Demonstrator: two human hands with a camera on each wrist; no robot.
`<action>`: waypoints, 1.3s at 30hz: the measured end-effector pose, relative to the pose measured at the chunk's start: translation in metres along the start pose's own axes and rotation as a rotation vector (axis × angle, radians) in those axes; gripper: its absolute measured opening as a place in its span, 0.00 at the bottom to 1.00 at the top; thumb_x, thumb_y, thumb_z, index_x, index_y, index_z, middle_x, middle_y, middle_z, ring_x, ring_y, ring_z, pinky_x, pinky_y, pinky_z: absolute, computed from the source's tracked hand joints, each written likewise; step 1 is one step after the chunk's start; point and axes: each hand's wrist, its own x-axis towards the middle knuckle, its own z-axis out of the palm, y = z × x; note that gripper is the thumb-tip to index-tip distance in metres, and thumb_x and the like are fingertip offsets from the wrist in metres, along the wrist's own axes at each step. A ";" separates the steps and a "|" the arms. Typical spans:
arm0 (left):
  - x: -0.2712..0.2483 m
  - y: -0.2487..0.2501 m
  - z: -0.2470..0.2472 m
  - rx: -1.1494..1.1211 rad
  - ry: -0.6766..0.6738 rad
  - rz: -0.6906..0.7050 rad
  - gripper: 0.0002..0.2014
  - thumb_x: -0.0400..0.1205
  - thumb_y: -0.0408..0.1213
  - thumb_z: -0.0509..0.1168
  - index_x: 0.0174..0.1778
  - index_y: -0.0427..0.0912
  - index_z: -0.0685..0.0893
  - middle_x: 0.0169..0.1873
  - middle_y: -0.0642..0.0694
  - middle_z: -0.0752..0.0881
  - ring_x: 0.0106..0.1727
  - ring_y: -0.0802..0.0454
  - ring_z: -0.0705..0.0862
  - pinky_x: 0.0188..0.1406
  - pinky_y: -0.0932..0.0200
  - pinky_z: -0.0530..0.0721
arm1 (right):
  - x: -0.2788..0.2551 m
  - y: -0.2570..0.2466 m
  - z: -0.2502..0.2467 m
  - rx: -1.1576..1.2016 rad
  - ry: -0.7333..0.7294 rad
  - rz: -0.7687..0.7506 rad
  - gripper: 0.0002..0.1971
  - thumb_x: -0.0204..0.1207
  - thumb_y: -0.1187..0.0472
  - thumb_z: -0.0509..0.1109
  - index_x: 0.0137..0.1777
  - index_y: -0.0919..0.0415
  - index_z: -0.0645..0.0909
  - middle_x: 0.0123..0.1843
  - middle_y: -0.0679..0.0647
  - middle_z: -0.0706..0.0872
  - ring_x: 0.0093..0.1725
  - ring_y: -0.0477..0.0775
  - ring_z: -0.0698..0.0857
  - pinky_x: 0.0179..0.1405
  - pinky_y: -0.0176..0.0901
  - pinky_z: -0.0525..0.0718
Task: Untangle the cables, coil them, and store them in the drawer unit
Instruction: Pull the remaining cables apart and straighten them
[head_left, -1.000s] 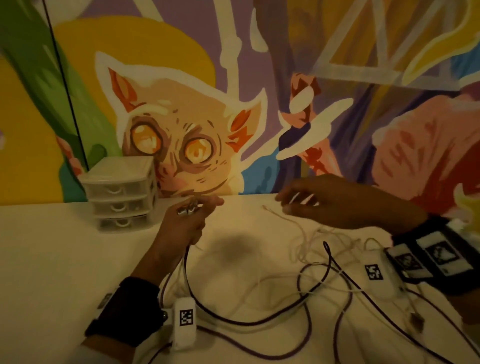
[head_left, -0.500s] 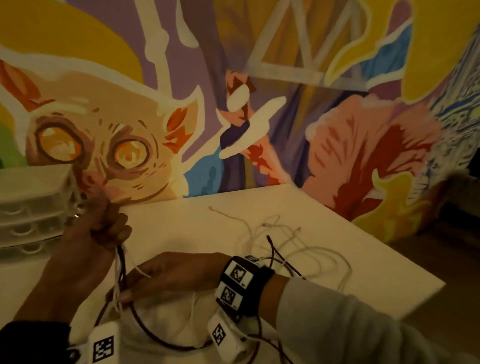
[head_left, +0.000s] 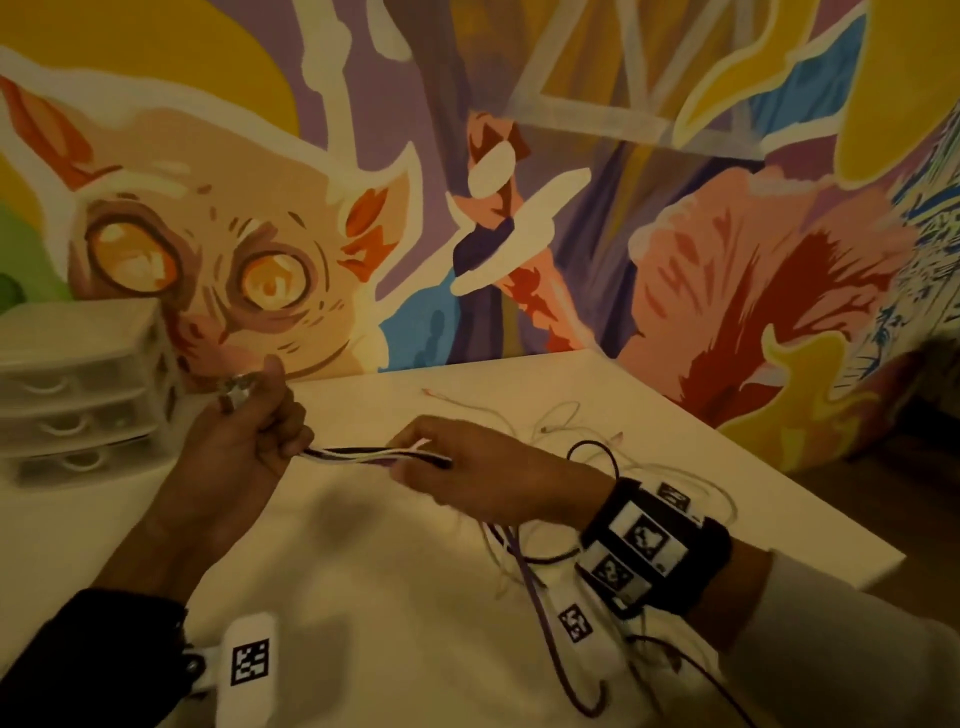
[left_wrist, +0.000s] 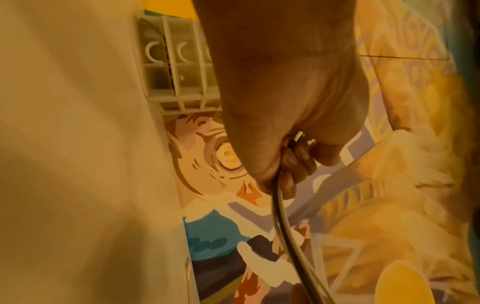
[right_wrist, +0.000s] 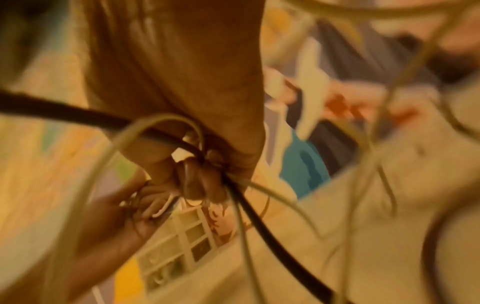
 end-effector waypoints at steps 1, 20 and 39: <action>0.001 -0.003 -0.003 0.080 0.016 0.010 0.17 0.95 0.37 0.60 0.39 0.52 0.76 0.35 0.48 0.58 0.33 0.55 0.60 0.29 0.63 0.68 | -0.010 -0.001 0.000 -0.116 -0.172 -0.017 0.18 0.88 0.43 0.67 0.72 0.51 0.80 0.54 0.49 0.91 0.47 0.47 0.88 0.55 0.54 0.91; 0.016 -0.051 0.009 0.304 0.061 -0.237 0.19 0.96 0.39 0.54 0.68 0.73 0.78 0.29 0.51 0.77 0.14 0.63 0.66 0.13 0.67 0.67 | -0.038 0.172 -0.193 -0.102 0.607 0.450 0.13 0.84 0.76 0.63 0.54 0.64 0.88 0.56 0.67 0.92 0.49 0.61 0.89 0.39 0.44 0.86; -0.009 -0.044 0.004 0.680 -0.060 0.027 0.16 0.90 0.66 0.53 0.58 0.62 0.79 0.43 0.47 0.77 0.35 0.49 0.71 0.39 0.52 0.77 | -0.098 0.049 -0.229 -0.285 0.549 0.197 0.11 0.80 0.58 0.79 0.61 0.58 0.92 0.54 0.52 0.95 0.54 0.54 0.94 0.60 0.49 0.90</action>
